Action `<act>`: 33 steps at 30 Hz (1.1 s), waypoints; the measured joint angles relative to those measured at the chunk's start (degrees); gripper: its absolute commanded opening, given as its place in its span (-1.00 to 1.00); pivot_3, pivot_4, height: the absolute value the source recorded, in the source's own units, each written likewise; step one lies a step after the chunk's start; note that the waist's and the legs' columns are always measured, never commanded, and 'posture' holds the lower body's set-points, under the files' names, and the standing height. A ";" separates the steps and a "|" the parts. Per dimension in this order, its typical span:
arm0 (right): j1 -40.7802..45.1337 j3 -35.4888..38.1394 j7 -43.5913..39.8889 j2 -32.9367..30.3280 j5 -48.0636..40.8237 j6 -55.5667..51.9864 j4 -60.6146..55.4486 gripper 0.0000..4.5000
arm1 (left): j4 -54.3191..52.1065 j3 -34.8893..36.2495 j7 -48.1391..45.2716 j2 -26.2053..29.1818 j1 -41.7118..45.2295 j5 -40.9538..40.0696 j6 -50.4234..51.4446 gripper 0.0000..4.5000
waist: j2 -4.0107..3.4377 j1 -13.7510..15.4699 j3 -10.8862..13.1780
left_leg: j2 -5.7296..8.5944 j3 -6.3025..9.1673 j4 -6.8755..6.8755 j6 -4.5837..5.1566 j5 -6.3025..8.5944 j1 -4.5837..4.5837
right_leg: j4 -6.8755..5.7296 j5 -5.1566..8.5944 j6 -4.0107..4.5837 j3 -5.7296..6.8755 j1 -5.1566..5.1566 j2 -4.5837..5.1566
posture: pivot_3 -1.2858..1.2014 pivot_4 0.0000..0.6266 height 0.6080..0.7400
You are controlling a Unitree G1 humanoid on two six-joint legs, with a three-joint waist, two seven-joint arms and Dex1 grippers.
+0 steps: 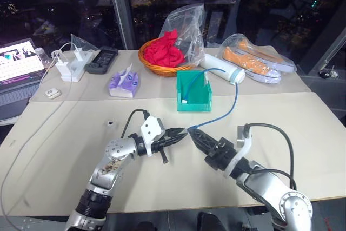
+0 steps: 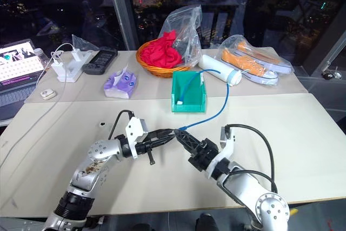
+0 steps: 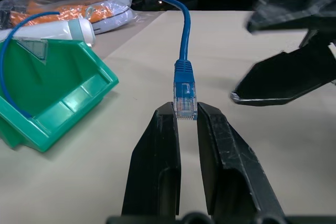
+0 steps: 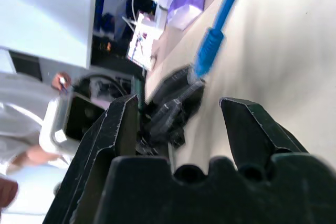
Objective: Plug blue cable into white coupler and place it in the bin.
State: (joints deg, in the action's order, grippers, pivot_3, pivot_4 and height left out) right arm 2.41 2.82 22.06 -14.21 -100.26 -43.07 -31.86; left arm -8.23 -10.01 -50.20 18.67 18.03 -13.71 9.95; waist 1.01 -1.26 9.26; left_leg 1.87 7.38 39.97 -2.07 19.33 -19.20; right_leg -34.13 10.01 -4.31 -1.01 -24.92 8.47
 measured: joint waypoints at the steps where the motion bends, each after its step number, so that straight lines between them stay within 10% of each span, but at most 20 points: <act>1: 0.44 -0.32 0.31 0.09 0.08 0.48 0.21 0.30 | -0.01 -0.05 0.02 -0.01 0.00 0.00 0.00 -0.94 | 0.00 0.05 0.00 | 0.00 -0.01 0.01 0.00 0.00 0.00 | 0.00 0.00 0.00 0.00 0.01 0.00 | 0.03 -0.52 0.75; 33: 0.71 -1.22 2.35 -0.37 2.68 6.41 3.30 0.30 | -2.04 -0.18 0.31 0.19 0.63 -0.60 1.37 -0.94 | -0.01 0.11 0.00 | 0.00 -0.01 -0.02 0.06 0.03 0.00 | 0.02 0.00 0.00 0.00 0.01 0.00 | 0.03 -0.52 0.75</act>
State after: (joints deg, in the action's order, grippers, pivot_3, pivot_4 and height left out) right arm 3.12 1.61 24.41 -14.57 -97.58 -36.66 -28.56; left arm -10.28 -10.20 -49.89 18.86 18.65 -14.31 11.32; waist 1.01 -1.15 9.26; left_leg 1.87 7.37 39.95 -2.01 19.37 -19.20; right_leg -34.11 10.01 -4.31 -1.01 -24.91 8.47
